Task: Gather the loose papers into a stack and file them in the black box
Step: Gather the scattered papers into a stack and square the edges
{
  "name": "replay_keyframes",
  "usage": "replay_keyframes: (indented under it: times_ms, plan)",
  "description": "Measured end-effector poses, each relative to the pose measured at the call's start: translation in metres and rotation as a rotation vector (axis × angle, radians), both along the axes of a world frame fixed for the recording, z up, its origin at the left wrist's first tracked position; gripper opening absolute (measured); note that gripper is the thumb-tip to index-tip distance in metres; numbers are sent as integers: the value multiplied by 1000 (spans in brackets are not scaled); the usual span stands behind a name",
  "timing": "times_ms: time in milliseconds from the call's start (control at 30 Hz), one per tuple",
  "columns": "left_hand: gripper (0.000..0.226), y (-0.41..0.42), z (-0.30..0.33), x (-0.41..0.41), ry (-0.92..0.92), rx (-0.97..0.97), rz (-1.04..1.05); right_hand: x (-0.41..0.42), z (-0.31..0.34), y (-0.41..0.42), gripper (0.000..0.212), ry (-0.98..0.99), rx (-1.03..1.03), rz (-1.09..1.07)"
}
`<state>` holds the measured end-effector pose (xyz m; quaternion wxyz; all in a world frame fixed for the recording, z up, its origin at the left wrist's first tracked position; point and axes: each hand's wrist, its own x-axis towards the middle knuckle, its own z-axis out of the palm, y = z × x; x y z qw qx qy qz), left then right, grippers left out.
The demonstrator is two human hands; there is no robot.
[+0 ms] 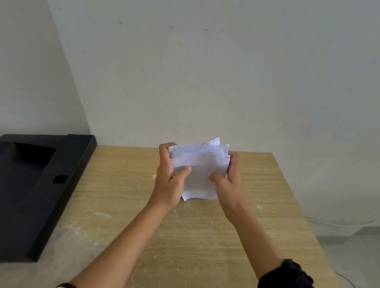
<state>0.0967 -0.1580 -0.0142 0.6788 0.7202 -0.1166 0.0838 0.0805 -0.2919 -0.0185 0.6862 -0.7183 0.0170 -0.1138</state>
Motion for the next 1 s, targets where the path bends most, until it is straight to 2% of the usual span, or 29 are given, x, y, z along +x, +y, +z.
replay_keyframes:
  times_ms: [167, 233, 300, 400, 500, 567, 667, 800, 933, 1000]
  plan:
    - [21, 0, -10, 1, 72, -48, 35, 1, -6, 3, 31, 53, -8, -28]
    - [21, 0, -12, 0, 70, -33, 35, 0, -1, 1, 46, -4, -102, -45]
    - [24, 1, -11, -1, 67, -37, 0, -4, 8, -3, 66, -132, -305, -76]
    - [24, 1, -10, -1, 88, -58, -51, -9, 21, -2, 82, -291, -711, -130]
    - [24, 0, -12, -2, 93, -65, -26, -13, 23, 1, 82, -206, -1074, -105]
    - [24, -1, -14, -1, 102, -67, -22, -13, 20, 0, 73, -200, -1153, -142]
    - [23, -2, -15, -2, 98, -73, -38, -10, 17, -3, 64, -211, -1145, -133]
    - [18, -6, -16, -2, 64, -67, -53, -4, 22, -8, 49, -252, -808, -70]
    - [9, -8, -19, 0, 2, -1, 6, 4, 20, -15, 42, -233, -655, -115]
    - [7, -8, -22, 1, -38, 31, 64, 4, 18, -17, 35, -155, -539, -105]
